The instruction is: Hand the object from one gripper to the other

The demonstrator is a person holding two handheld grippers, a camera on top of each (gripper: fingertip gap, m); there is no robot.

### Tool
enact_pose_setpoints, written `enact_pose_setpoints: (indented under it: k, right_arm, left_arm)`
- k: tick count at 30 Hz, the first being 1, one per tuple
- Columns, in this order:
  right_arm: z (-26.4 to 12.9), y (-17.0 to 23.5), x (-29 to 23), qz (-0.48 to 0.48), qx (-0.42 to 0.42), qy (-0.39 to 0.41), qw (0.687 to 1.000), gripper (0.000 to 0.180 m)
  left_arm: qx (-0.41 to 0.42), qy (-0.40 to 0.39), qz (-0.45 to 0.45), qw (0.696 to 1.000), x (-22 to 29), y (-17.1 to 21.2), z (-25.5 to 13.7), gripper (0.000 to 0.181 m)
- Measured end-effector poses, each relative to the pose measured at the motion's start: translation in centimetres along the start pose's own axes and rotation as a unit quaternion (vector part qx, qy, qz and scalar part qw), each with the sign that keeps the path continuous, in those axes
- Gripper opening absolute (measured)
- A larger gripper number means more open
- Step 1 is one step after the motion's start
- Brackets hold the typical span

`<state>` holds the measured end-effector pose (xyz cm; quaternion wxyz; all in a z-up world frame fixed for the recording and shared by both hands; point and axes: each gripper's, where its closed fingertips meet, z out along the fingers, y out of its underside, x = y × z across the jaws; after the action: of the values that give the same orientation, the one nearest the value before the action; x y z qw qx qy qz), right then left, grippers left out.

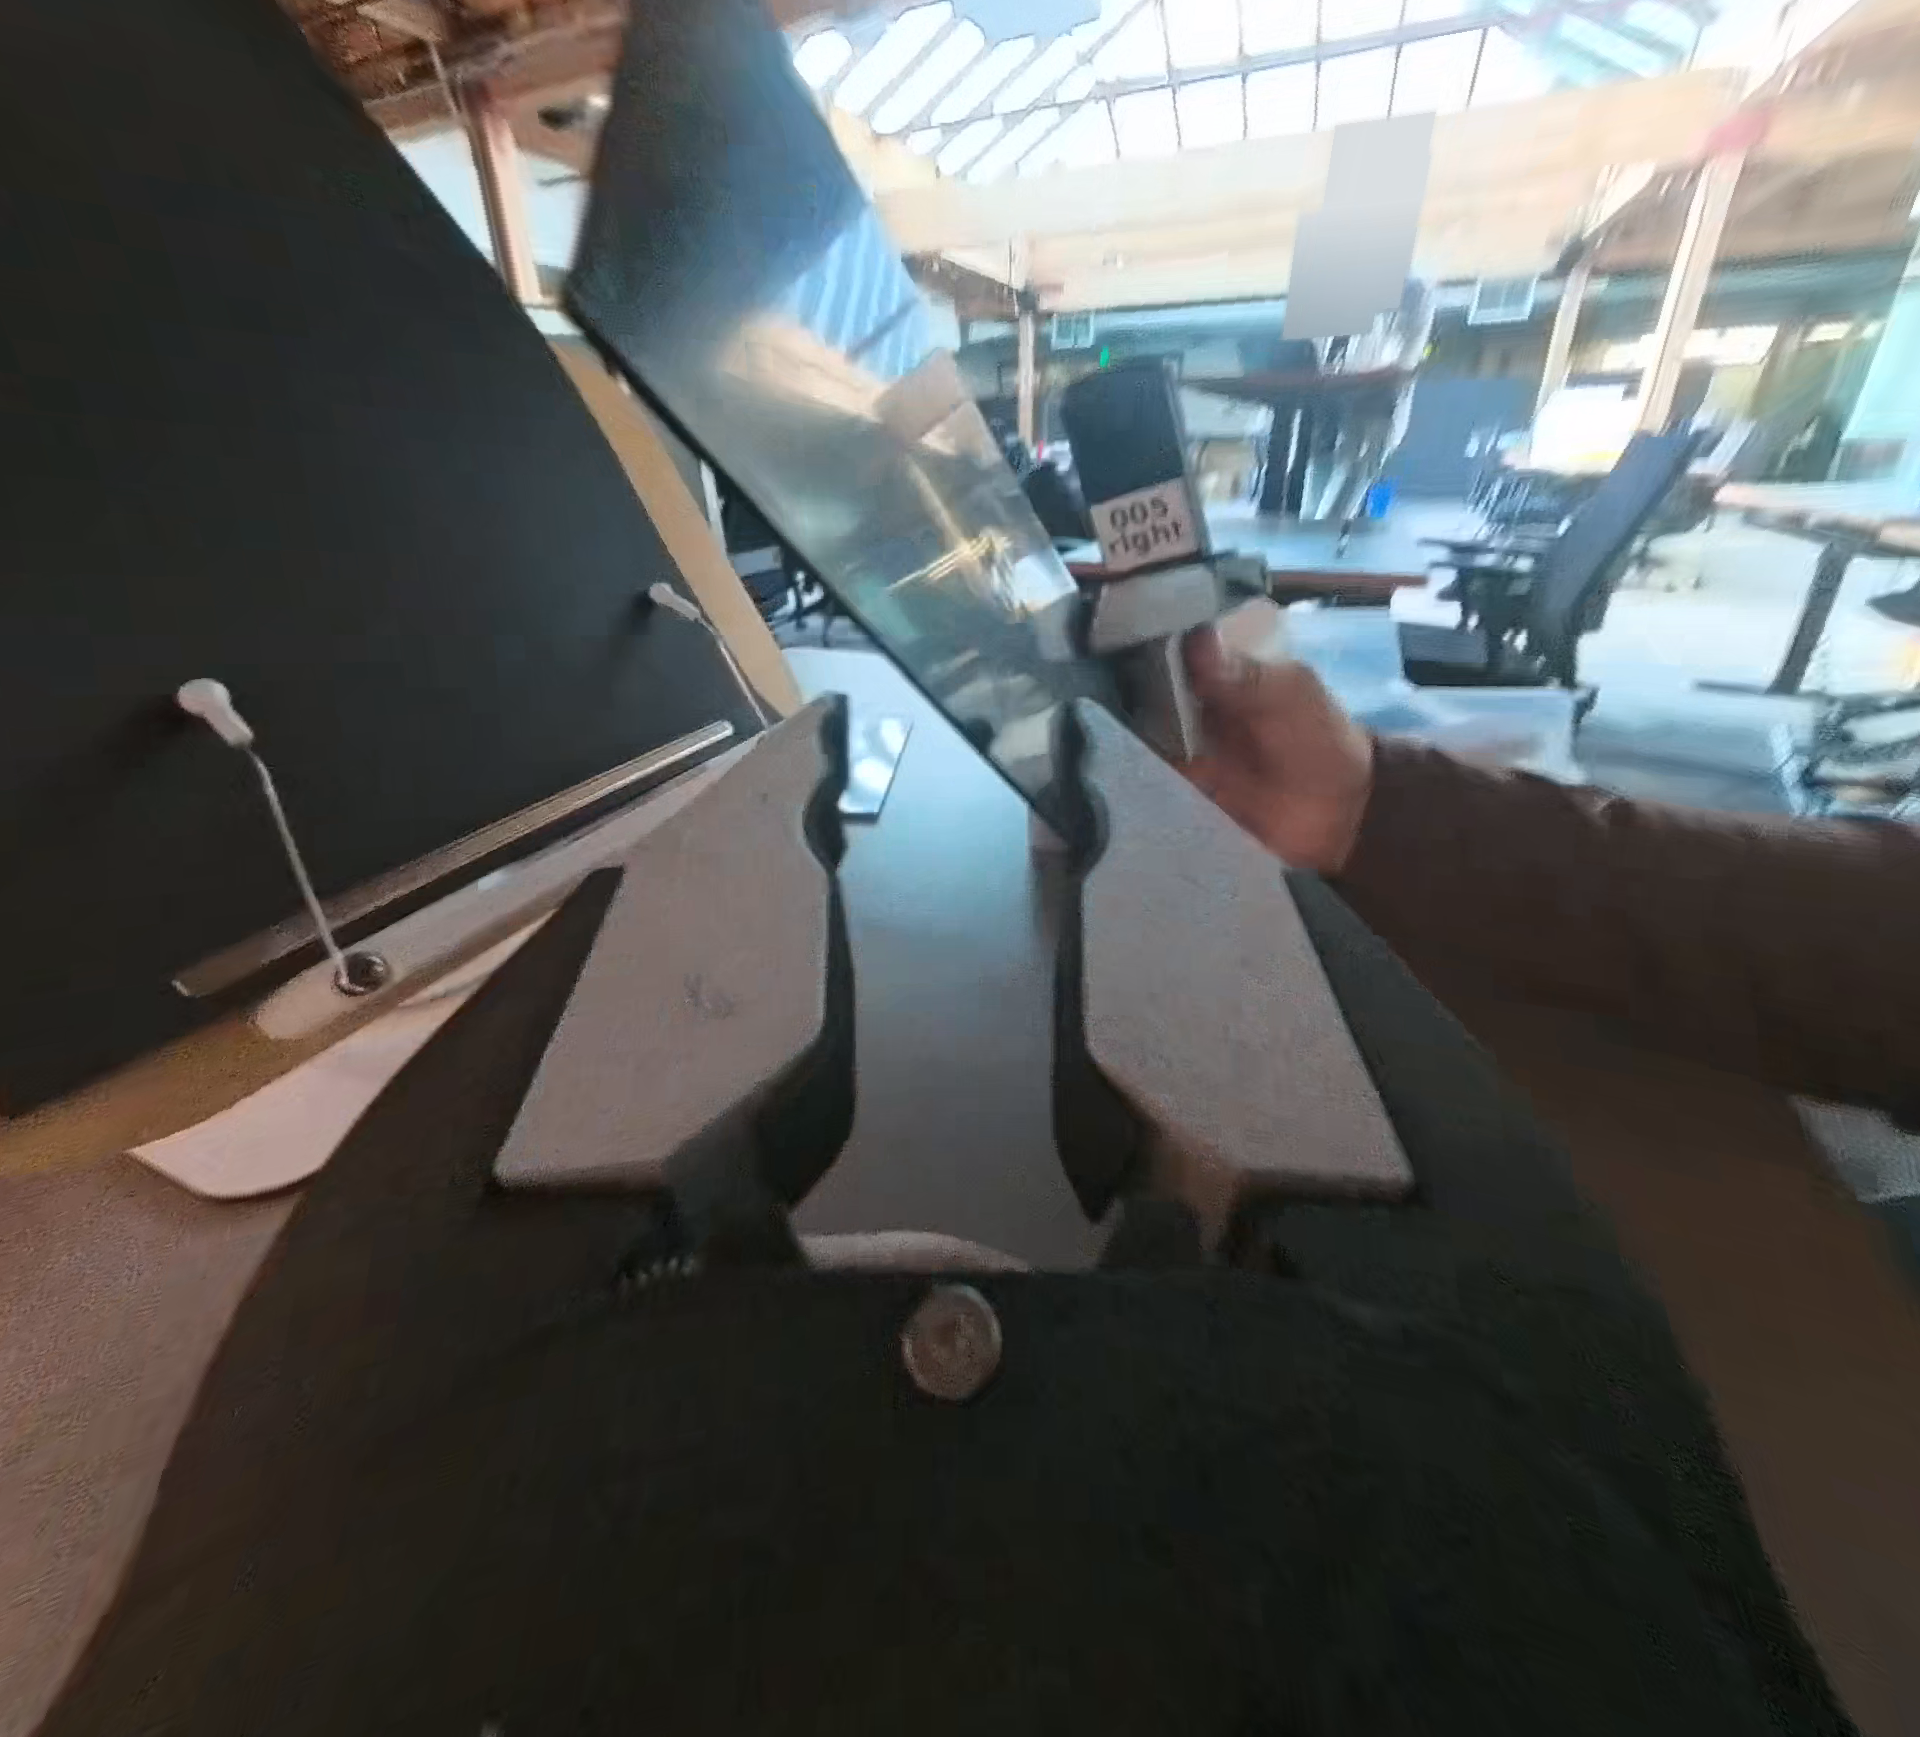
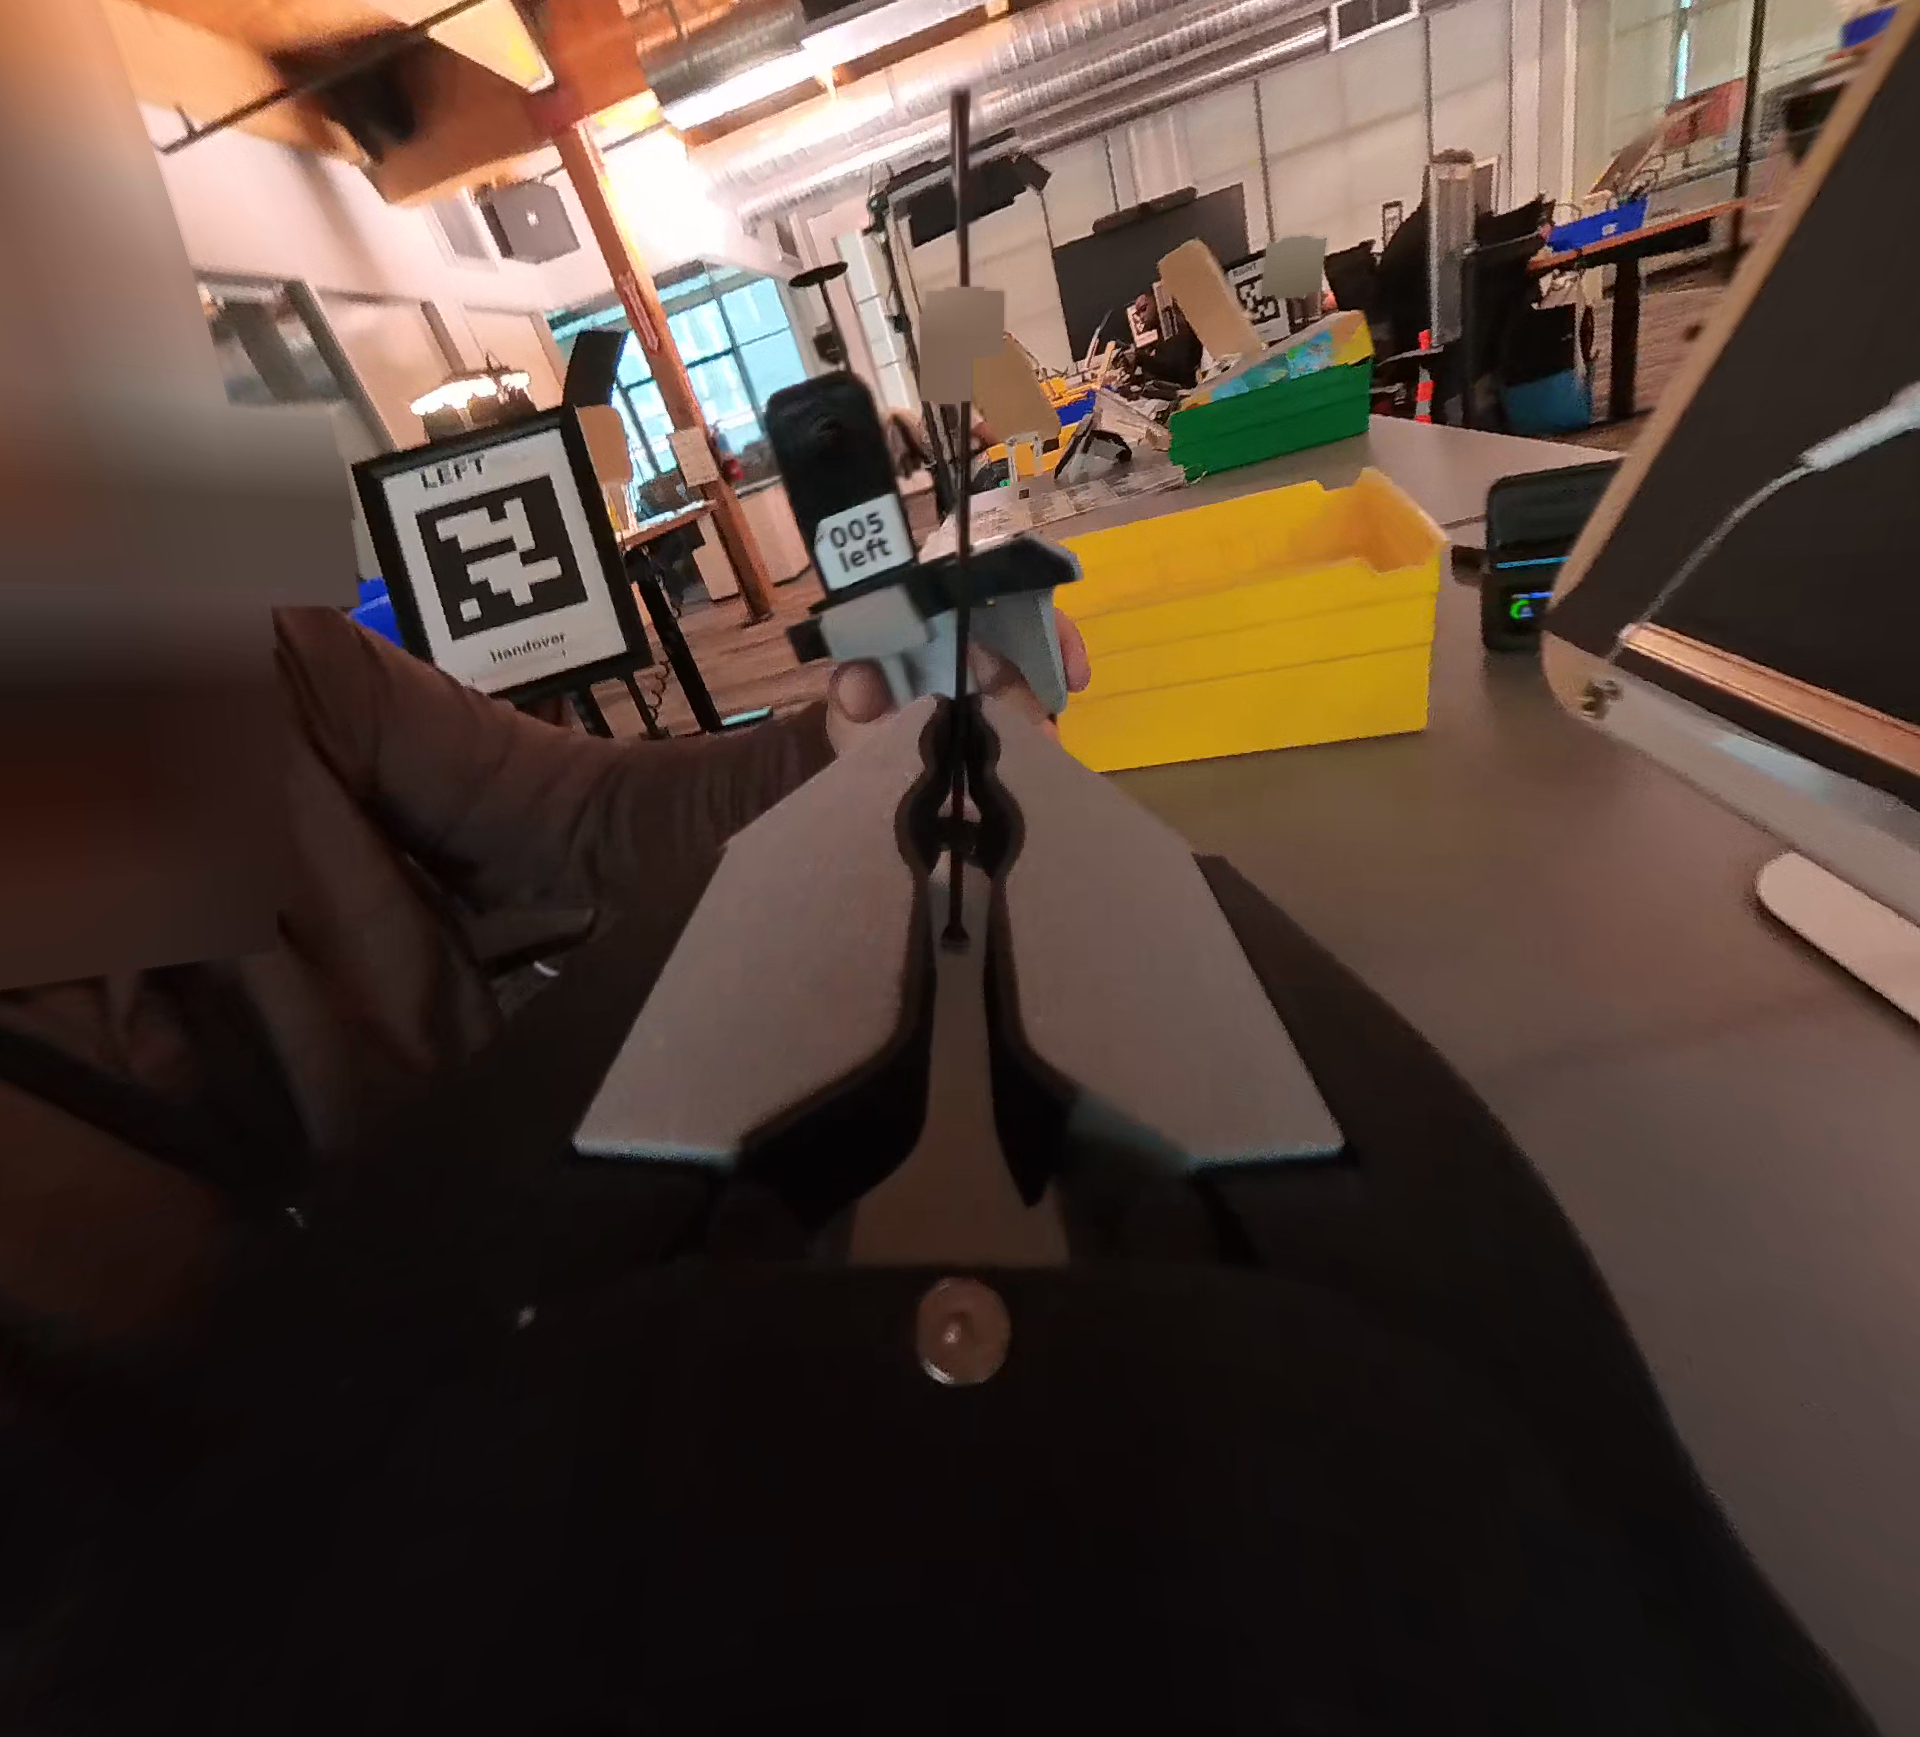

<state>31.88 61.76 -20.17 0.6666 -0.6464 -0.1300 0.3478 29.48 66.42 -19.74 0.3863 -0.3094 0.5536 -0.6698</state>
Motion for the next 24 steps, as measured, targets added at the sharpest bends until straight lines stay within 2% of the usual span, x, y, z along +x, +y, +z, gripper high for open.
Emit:
enact_pose_setpoints:
  k: [2, 4, 5, 6, 7, 9, 11, 14, 16, 19, 21, 24]
  right_arm:
    - [0.9, 1.0, 0.0, -0.005, -0.023, 0.003, 1.0, 0.0]
    - [1.0, 1.4, 0.6, 0.015, -0.027, 0.012, 0.999, 0.0]
    - [0.9, 1.6, 1.1, 0.033, -0.032, 0.02, 0.999, 0.006]
    - [0.6, 1.8, 2.1, 0.05, -0.04, 0.043, 0.997, 0.025]
    - [0.3, 1.9, 3.0, 0.06, -0.041, 0.065, 0.995, 0.038]
    - [-0.5, 1.7, 3.8, 0.056, -0.038, 0.092, 0.993, 0.047]
    - [-1.1, 1.5, 4.0, 0.031, -0.044, 0.109, 0.993, 0.05]
    - [-1.2, 1.8, 3.2, -0.01, -0.081, 0.112, 0.99, 0.052]
    - [-1.1, 2.0, 2.5, -0.025, -0.098, 0.104, 0.989, 0.053]
    - [-1.1, 2.5, 2.8, -0.009, -0.11, 0.107, 0.988, 0.054]
    - [-1.1, 2.7, 3.3, 0.027, -0.102, 0.105, 0.989, 0.056]
    - [-0.8, 2.7, 3.2, 0.106, -0.075, 0.069, 0.989, 0.061]
  left_arm:
    - [0.007, 0.025, 0.008, 1.0, 0.6, -0.1, -0.2, 0.011]
    - [-0.006, 0.038, 0.037, 0.999, 1.0, -0.1, -0.3, 0.006]
    - [-0.015, 0.037, 0.06, 0.997, 1.1, 0.0, -0.2, 0.003]
    - [-0.02, 0.026, 0.095, 0.995, 1.1, 0.0, -0.2, 0.0]
    - [-0.026, 0.02, 0.138, 0.99, 1.3, 0.2, -0.2, 0.0]
    - [-0.054, 0.013, 0.195, 0.979, 1.6, 1.1, 0.0, 0.0]
    - [-0.09, 0.028, 0.209, 0.973, 1.8, 2.3, 0.0, 0.0]
    - [-0.142, 0.004, 0.262, 0.955, 0.8, 4.0, -0.1, 0.0]
    - [-0.181, -0.04, 0.342, 0.921, -0.7, 4.9, -0.3, 0.0]
    - [-0.209, -0.108, 0.532, 0.814, -2.6, 5.1, -0.5, 0.0]
    - [-0.187, -0.104, 0.617, 0.757, -1.8, 5.1, -0.2, 0.0]
    - [-0.168, -0.072, 0.662, 0.727, -0.2, 5.7, 0.2, 0.0]
